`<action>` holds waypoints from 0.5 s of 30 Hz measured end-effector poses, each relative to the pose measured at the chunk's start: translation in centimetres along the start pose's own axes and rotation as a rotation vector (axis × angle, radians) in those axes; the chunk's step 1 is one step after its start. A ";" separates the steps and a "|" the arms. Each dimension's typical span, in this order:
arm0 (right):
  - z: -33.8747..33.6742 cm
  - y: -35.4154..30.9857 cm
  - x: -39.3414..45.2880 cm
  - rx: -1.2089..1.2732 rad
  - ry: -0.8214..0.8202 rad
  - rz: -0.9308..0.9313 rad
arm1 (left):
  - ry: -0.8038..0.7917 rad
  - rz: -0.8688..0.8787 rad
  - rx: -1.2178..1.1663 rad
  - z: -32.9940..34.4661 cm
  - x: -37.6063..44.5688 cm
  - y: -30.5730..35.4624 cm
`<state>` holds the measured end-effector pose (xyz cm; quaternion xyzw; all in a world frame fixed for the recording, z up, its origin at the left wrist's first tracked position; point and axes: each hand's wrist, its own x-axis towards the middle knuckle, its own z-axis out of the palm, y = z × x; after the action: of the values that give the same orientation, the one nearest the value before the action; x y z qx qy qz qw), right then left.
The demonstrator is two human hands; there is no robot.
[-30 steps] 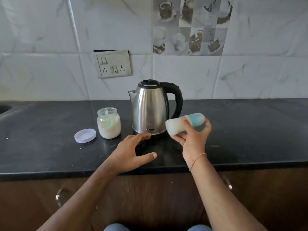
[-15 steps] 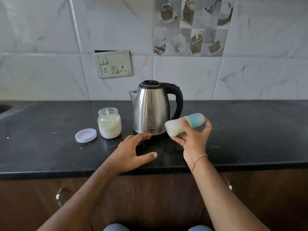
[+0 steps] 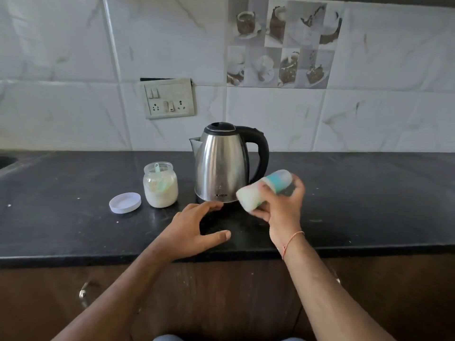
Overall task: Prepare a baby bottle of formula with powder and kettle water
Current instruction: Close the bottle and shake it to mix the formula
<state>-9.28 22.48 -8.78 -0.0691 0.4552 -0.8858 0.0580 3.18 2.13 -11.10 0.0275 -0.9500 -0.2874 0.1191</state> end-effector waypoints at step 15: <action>-0.2 -0.2 0.0 0.006 -0.027 0.019 | 0.020 0.009 -0.019 0.0 0.0 0.0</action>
<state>-9.38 22.77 -8.76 -0.0766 0.4525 -0.8855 0.0727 3.17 2.15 -11.14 0.0247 -0.9462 -0.2953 0.1302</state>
